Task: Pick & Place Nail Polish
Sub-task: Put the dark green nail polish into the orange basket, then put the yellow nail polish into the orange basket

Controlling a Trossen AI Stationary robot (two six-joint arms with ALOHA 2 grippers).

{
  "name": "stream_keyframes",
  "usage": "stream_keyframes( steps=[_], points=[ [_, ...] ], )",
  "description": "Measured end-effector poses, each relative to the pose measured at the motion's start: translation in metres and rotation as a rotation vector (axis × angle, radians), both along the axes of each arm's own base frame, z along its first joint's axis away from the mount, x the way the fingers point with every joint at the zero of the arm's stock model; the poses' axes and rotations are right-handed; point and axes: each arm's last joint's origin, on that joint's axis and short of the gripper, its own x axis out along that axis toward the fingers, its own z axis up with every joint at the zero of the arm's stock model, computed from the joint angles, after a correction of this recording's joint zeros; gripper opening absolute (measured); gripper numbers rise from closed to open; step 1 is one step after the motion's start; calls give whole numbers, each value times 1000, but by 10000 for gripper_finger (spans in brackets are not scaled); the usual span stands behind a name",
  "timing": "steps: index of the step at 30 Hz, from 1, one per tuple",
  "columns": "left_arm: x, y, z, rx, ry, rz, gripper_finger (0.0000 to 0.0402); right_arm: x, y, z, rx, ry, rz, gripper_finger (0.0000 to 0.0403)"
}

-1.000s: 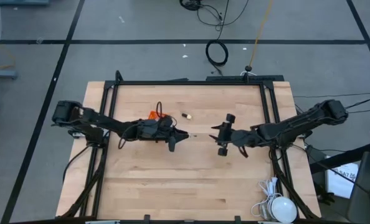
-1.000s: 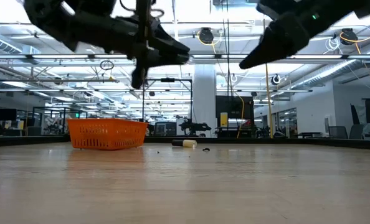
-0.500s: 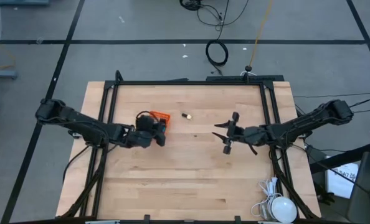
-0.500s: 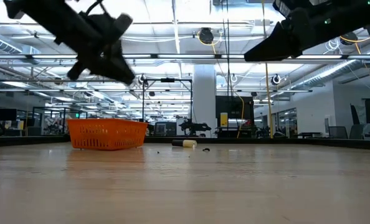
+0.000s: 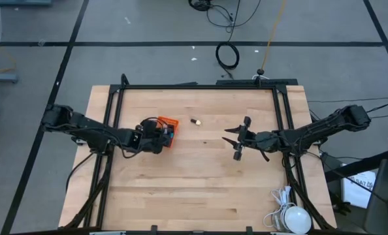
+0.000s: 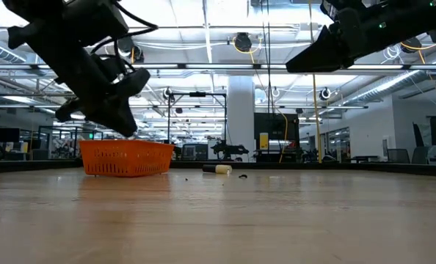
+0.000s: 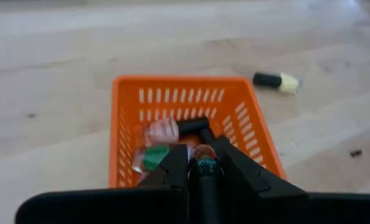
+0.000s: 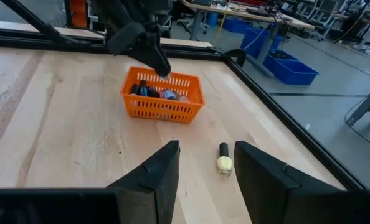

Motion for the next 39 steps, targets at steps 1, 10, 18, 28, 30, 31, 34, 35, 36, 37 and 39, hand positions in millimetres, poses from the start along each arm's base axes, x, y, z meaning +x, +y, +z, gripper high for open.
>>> stream_keyframes(
  steps=[1,10,18,28,30,31,34,35,36,37,39],
  points=[
    [0,1,-1,-9,8,-10,53,0,0,0,1,-1,0,141],
    [1,2,-1,-26,30,-52,155,0,0,0,2,-1,0,141],
    [1,2,-1,-16,42,-69,274,3,-1,1,13,-26,-7,141],
    [14,-1,15,-17,-108,-180,339,36,-54,-22,107,63,-40,146],
    [17,-2,19,-12,-136,-221,341,46,-71,-29,130,100,-37,156],
    [19,-2,21,-7,-153,-237,341,52,-80,-34,146,120,-31,163],
    [23,-3,25,16,-185,-274,338,69,-104,-48,218,168,-10,194],
    [23,-3,26,25,-191,-282,336,76,-111,-52,241,180,0,206],
    [24,-3,27,32,-195,-288,334,83,-118,-57,260,198,2,218],
    [24,-3,27,35,-194,-291,333,89,-123,-61,268,217,-9,230],
    [24,-3,27,35,-191,-292,329,102,-133,-70,258,261,-19,251]
  ],
)
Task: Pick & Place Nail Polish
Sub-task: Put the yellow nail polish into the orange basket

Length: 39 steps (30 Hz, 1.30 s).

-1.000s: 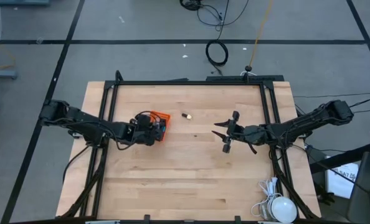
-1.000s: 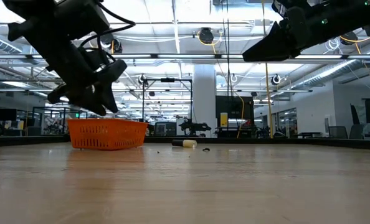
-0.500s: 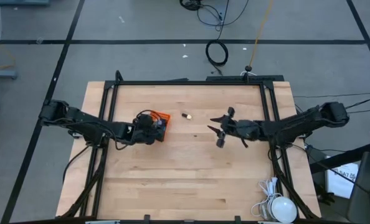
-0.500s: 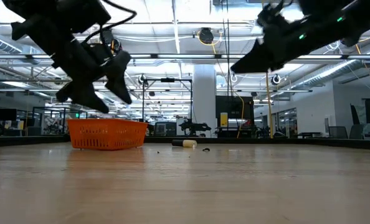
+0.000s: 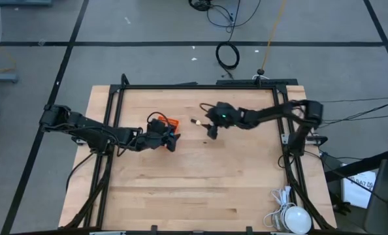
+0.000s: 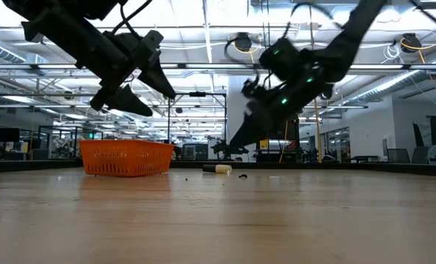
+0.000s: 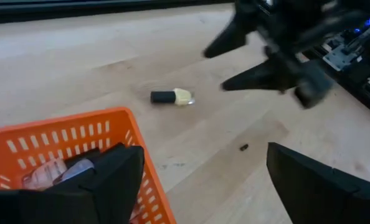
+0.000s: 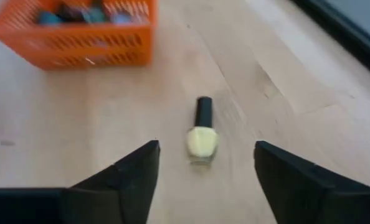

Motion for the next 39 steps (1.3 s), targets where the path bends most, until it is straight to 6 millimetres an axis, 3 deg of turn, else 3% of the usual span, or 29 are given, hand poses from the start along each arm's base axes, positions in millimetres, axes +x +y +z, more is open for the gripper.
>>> stream_keyframes(
  steps=[4,8,16,22,29,34,39],
  points=[
    [0,0,0,1,0,-1,323,23,-17,-11,-12,67,0,272],
    [0,0,0,9,6,-6,317,41,-28,-17,39,97,47,270],
    [0,0,0,18,17,-14,319,49,-35,-36,76,212,75,245],
    [0,0,-1,19,19,-14,312,44,-33,-41,82,242,72,202],
    [0,0,-1,11,15,-9,315,42,-32,-44,78,257,82,106],
    [0,0,-1,-26,-12,16,319,44,-23,-39,49,257,120,103],
    [1,0,-2,-46,-26,29,312,46,4,-14,-117,277,162,103]
  ],
)
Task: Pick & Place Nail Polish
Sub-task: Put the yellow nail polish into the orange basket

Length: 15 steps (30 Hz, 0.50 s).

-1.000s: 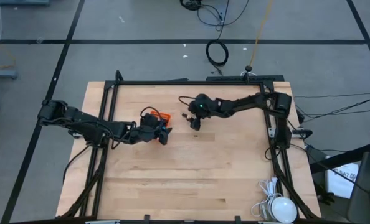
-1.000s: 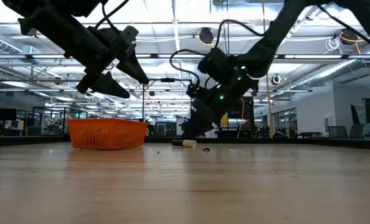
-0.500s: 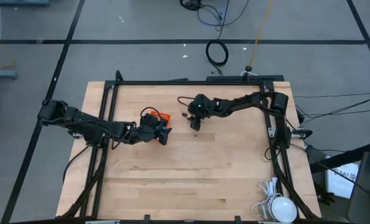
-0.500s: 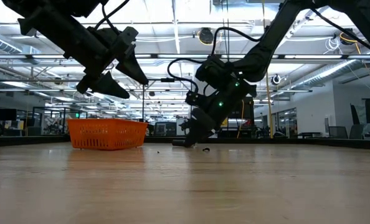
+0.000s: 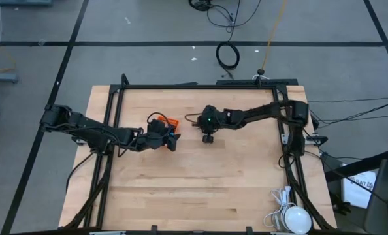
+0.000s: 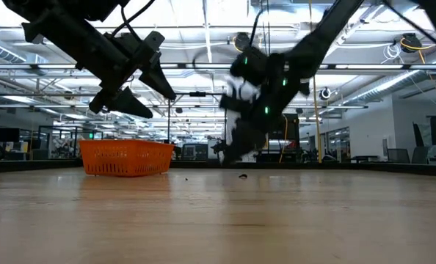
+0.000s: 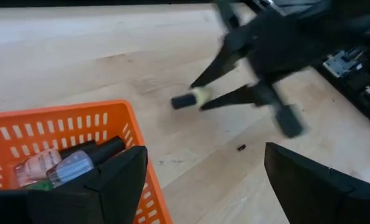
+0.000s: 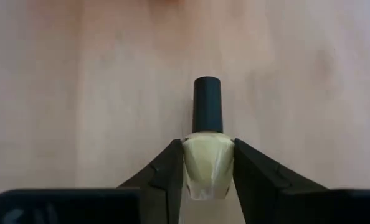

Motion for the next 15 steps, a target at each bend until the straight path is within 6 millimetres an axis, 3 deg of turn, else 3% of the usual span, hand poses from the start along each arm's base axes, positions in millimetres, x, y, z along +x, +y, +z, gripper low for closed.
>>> stream_keyframes(
  steps=[4,10,15],
  points=[
    [0,0,0,-24,-18,16,312,3,31,36,-153,-69,66,103],
    [2,-1,3,-63,-76,25,319,4,85,71,-309,-177,174,103],
    [7,-4,10,-72,-145,-40,312,4,115,80,-416,-226,215,103]
  ],
)
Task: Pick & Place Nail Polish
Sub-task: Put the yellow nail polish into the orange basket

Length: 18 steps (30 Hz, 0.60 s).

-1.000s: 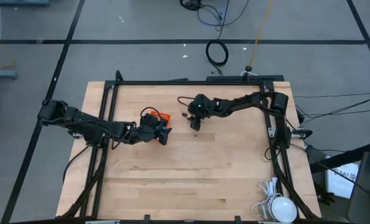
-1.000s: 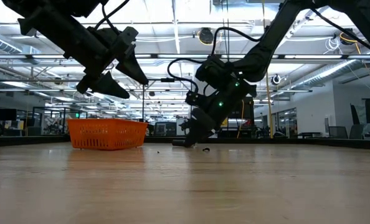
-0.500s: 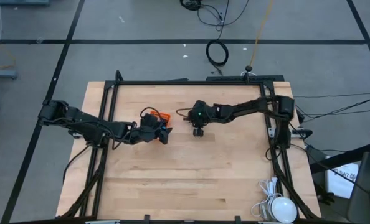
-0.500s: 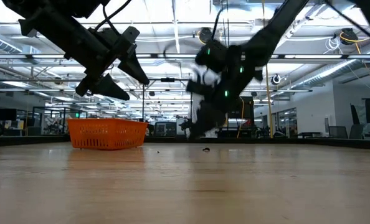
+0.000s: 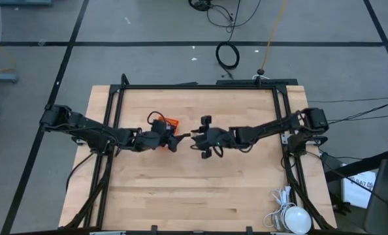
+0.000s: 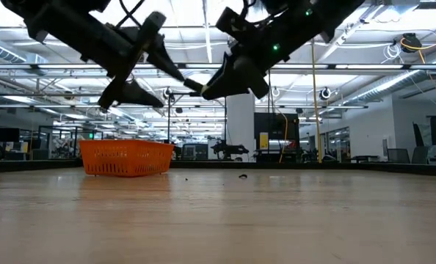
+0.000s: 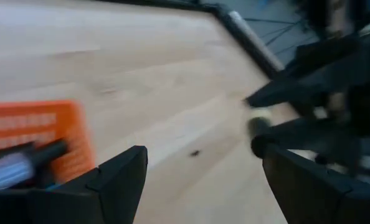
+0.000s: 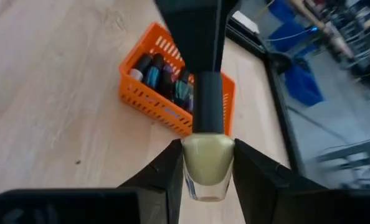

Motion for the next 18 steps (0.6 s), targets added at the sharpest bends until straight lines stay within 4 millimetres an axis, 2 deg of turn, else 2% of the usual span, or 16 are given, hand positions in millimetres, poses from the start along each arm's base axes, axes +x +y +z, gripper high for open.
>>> stream_keyframes(
  steps=[4,10,14,18],
  points=[
    [4,-6,10,13,-96,-42,304,2,11,6,-36,-42,18,103],
    [6,-11,16,58,-138,-80,304,2,13,2,-31,-30,13,103],
    [9,-12,12,46,-145,-80,304,2,15,5,-30,-50,23,103],
    [25,-14,-2,36,-190,-115,301,3,14,7,-36,-69,19,103]
  ],
)
